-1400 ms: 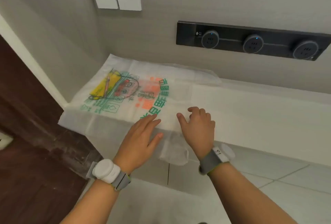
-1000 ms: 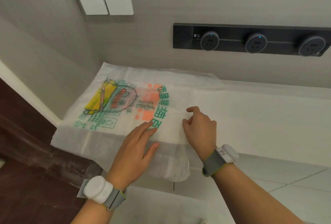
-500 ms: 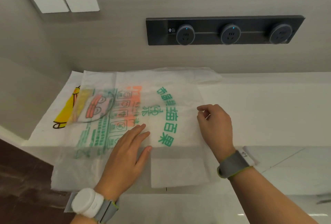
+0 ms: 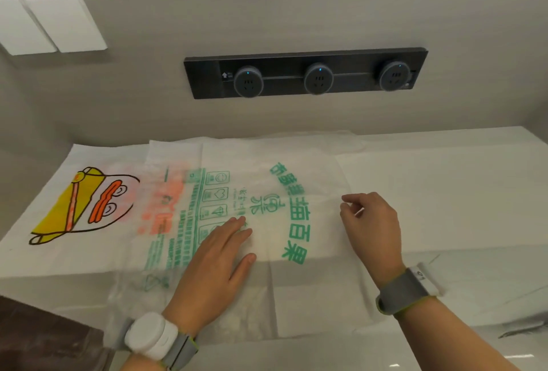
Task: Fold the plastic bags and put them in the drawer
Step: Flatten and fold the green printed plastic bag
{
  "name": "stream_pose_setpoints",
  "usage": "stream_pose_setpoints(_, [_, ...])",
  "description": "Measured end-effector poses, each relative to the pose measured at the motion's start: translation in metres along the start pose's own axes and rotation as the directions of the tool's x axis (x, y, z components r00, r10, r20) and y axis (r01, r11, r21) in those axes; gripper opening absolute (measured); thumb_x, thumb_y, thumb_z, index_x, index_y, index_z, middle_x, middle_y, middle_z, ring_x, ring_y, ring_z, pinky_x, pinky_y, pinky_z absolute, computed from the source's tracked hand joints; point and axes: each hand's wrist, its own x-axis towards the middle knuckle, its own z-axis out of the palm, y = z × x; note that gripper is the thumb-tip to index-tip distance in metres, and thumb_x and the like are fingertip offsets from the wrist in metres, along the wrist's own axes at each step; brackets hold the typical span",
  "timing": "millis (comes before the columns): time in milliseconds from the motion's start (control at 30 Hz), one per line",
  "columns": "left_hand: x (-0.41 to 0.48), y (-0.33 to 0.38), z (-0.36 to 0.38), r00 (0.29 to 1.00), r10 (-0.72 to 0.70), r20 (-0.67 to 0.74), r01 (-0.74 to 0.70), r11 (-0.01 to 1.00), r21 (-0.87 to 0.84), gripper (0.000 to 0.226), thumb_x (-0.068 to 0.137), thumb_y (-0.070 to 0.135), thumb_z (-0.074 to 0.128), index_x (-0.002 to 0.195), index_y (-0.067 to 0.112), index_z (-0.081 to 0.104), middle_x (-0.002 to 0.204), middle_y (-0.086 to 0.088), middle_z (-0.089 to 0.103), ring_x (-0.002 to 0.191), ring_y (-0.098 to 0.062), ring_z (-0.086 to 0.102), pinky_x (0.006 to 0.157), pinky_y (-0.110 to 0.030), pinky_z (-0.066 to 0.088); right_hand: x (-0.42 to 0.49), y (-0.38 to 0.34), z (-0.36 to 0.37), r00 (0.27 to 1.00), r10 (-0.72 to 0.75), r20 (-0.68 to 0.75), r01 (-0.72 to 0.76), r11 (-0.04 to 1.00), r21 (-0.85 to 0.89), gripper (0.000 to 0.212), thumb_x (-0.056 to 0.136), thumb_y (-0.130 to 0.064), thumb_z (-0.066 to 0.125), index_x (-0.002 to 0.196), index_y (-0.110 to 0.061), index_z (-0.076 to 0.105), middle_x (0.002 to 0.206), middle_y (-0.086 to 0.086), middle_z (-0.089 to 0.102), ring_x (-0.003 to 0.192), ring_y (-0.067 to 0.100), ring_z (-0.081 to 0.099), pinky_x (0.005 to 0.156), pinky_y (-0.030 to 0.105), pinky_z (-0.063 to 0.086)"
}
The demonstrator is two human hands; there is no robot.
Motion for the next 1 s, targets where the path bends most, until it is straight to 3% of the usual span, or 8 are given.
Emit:
stream_pose_setpoints(267, [0.029, 0.056, 0.034, 0.999, 0.02, 0.048, -0.022, 0.999, 0.03, 0.06, 0.099, 0.057, 0.029, 0.147, 0.023, 0.044, 0.159, 0.014, 0.027, 0.149, 0.0, 0.013, 0.121, -0.019, 0.008, 0.022, 0.06, -0.048, 1.0, 0.003, -0.031, -0.004, 0.999, -0.041, 0.019, 0.089, -0.019, 0.063, 0.104, -0.019, 0.075, 0.086, -0.005, 0.063, 0.072, 0.014, 0.059, 0.071, 0.031, 0.05])
stream_pose_setpoints(400, [0.038, 0.075, 0.047, 0.998, 0.025, 0.058, -0.028, 0.998, 0.058, 0.06, 0.099, 0.055, 0.031, 0.146, 0.02, 0.046, 0.16, 0.007, 0.03, 0.149, -0.003, 0.014, 0.122, -0.021, 0.003, 0.029, 0.08, -0.061, 0.999, -0.034, -0.002, 0.033, 0.993, -0.112, 0.02, 0.09, -0.023, 0.062, 0.106, -0.02, 0.074, 0.084, -0.006, 0.061, 0.074, 0.017, 0.061, 0.078, 0.042, 0.052])
stream_pose_setpoints(567, [0.04, 0.088, 0.052, 0.999, 0.01, 0.051, -0.016, 0.992, 0.123, 0.062, 0.1, 0.053, 0.027, 0.147, 0.018, 0.044, 0.162, 0.004, 0.026, 0.152, -0.007, 0.011, 0.123, -0.022, -0.003, 0.031, 0.096, -0.072, 0.99, -0.059, 0.126, 0.083, 0.978, -0.189, 0.032, 0.093, -0.033, 0.059, 0.123, -0.023, 0.068, 0.096, 0.001, 0.061, 0.09, 0.023, 0.059, 0.081, 0.042, 0.049])
stream_pose_setpoints(733, [0.028, 0.101, 0.05, 1.0, 0.0, 0.014, -0.002, 0.992, 0.124, 0.057, 0.102, 0.051, 0.032, 0.148, 0.018, 0.044, 0.163, 0.002, 0.026, 0.153, -0.008, 0.011, 0.125, -0.029, 0.003, 0.021, 0.098, -0.078, 0.972, -0.179, 0.152, 0.215, 0.938, -0.27, 0.042, 0.092, -0.039, 0.061, 0.129, -0.018, 0.063, 0.112, 0.011, 0.056, 0.098, 0.029, 0.055, 0.078, 0.041, 0.047])
stream_pose_setpoints(867, [0.003, 0.12, 0.05, 0.999, 0.025, 0.02, -0.027, 0.997, 0.077, 0.057, 0.102, 0.051, 0.038, 0.149, 0.018, 0.042, 0.164, 0.005, 0.023, 0.154, -0.009, 0.011, 0.126, -0.035, 0.008, 0.003, 0.081, -0.079, 0.895, -0.397, 0.204, 0.442, 0.853, -0.279, 0.038, 0.09, -0.038, 0.064, 0.121, -0.016, 0.066, 0.11, 0.009, 0.058, 0.093, 0.029, 0.055, 0.074, 0.04, 0.044])
stream_pose_setpoints(1000, [-0.022, 0.13, 0.049, 0.996, 0.066, 0.06, -0.068, 0.997, 0.032, 0.067, 0.099, 0.057, 0.046, 0.152, 0.018, 0.036, 0.166, 0.003, 0.018, 0.154, -0.013, 0.01, 0.125, -0.037, 0.009, -0.03, 0.063, -0.069, 0.784, -0.511, 0.352, 0.594, 0.782, -0.189, 0.038, 0.092, -0.045, 0.059, 0.119, -0.019, 0.066, 0.109, 0.004, 0.057, 0.093, 0.025, 0.055, 0.074, 0.039, 0.043])
